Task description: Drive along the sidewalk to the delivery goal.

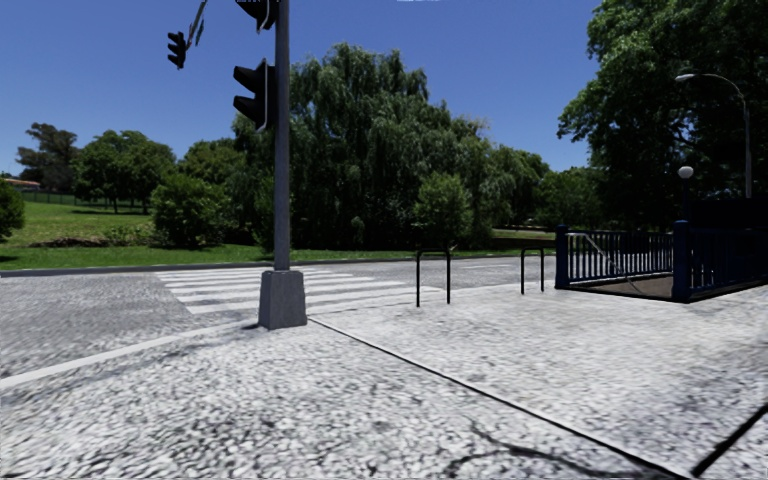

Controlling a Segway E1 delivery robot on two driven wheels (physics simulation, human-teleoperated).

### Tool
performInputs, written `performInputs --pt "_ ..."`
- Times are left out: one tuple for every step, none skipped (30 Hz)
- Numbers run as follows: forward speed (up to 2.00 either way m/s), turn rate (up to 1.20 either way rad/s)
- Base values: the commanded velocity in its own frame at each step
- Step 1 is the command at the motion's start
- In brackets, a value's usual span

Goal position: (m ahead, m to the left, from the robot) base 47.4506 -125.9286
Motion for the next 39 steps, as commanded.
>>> performInputs --pt "1.56 -0.68" --pt "1.57 -0.68" --pt "1.57 -0.68" --pt "1.58 -0.69" --pt "1.58 -0.7" --pt "1.58 -0.7" --pt "1.58 -0.7" --pt "1.58 -0.7" --pt "1.58 -0.7" --pt "1.58 -0.7" --pt "1.58 -0.7" --pt "1.58 -0.7" --pt "1.58 -0.7" --pt "1.58 -0.7" --pt "1.58 -0.7" --pt "1.58 -0.7" --pt "1.58 -0.7" --pt "1.58 -0.7" --pt "1.58 -0.7" --pt "1.58 -0.7" --pt "1.58 -0.7" --pt "1.58 -0.7" --pt "1.58 -0.7" --pt "1.58 -0.7" --pt "1.58 -0.7" --pt "1.58 -0.7" --pt "1.58 -0.7" --pt "1.58 -0.7" --pt "1.55 -0.7" --pt "1.55 -0.7" --pt "1.55 -0.7" --pt "1.54 -0.7" --pt "1.53 -0.7" --pt "1.53 -0.7" --pt "1.53 -0.7" --pt "1.52 -0.7" --pt "1.48 -0.7" --pt "1.44 -0.7" --pt "1.41 -0.7"
